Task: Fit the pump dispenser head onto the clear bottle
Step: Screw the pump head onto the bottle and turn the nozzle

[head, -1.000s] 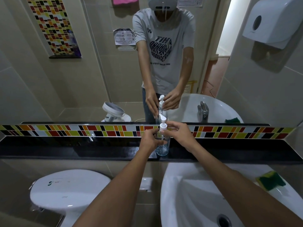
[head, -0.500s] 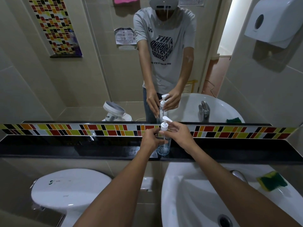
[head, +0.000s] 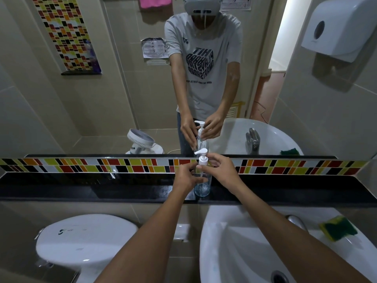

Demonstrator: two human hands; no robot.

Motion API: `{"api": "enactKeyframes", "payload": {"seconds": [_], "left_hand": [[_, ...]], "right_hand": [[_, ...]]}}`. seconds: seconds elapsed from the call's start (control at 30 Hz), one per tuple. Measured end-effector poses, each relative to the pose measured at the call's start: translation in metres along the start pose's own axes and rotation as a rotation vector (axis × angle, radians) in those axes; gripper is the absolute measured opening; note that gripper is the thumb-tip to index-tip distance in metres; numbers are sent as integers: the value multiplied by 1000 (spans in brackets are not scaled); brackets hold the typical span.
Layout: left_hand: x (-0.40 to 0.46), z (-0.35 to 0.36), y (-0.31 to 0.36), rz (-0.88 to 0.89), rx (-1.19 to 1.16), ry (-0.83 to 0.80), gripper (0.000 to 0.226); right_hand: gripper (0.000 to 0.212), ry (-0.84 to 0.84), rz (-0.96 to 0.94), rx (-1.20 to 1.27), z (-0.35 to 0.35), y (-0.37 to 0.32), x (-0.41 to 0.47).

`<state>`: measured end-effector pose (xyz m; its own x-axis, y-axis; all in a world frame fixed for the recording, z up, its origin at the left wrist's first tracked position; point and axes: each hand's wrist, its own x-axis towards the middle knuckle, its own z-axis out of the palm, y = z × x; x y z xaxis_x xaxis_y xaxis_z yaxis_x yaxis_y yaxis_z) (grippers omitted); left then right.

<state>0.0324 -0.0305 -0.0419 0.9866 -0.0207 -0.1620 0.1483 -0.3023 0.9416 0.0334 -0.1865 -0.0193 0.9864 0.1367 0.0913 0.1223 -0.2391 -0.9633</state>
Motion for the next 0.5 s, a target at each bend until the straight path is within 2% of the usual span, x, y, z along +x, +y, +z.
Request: {"api": "enactKeyframes", "payload": {"seconds": [0.23, 0.4, 0.5], "left_hand": [[2, 2, -3, -5, -12, 16, 76], [4, 1, -5, 2, -41, 5, 64], [3, 0, -4, -14, -48, -1, 65]], "right_hand": [[48, 122, 35, 55, -7, 2, -3], [63, -70, 37, 17, 0, -10, 2], [60, -7, 16, -3, 7, -9, -1]]}}
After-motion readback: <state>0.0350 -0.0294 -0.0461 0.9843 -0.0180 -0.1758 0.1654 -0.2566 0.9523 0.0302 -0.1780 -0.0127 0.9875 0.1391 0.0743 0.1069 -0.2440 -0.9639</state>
